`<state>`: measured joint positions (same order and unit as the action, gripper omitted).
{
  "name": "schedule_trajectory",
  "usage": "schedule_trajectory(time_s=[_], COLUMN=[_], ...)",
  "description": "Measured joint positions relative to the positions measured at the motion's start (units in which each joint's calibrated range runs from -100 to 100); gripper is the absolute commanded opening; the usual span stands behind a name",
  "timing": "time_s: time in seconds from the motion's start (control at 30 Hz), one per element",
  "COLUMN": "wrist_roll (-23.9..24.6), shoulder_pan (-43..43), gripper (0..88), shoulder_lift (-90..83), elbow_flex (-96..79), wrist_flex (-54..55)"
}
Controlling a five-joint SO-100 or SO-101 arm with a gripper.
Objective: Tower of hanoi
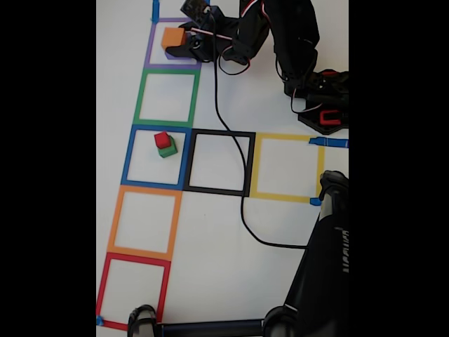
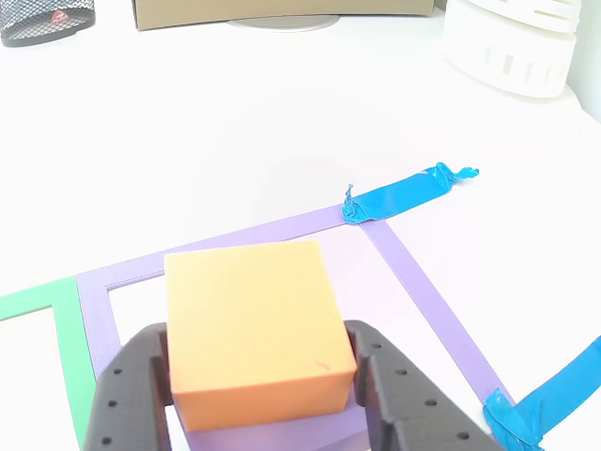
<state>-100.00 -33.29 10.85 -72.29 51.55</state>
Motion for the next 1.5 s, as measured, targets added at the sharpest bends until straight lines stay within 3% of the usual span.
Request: schedule_trajectory(time_s=[0.57, 0.77, 0.93, 1.17, 1.5], wrist_roll=[0.2, 0.2, 0.0, 0.0, 0.0], shoulder_pan=[1.9, 4.4, 6.8, 10.5, 18.5], gripper=[13.4, 13.2, 13.2, 12.9, 12.8], shoulder_lift=[-0.9, -11.7, -27.1, -49.2, -57.9], elbow_flex=[-0.9, -3.3, -3.5, 0.3, 34.2], wrist_flex=[-0.1, -9.4, -25.6, -56.8, -107.9])
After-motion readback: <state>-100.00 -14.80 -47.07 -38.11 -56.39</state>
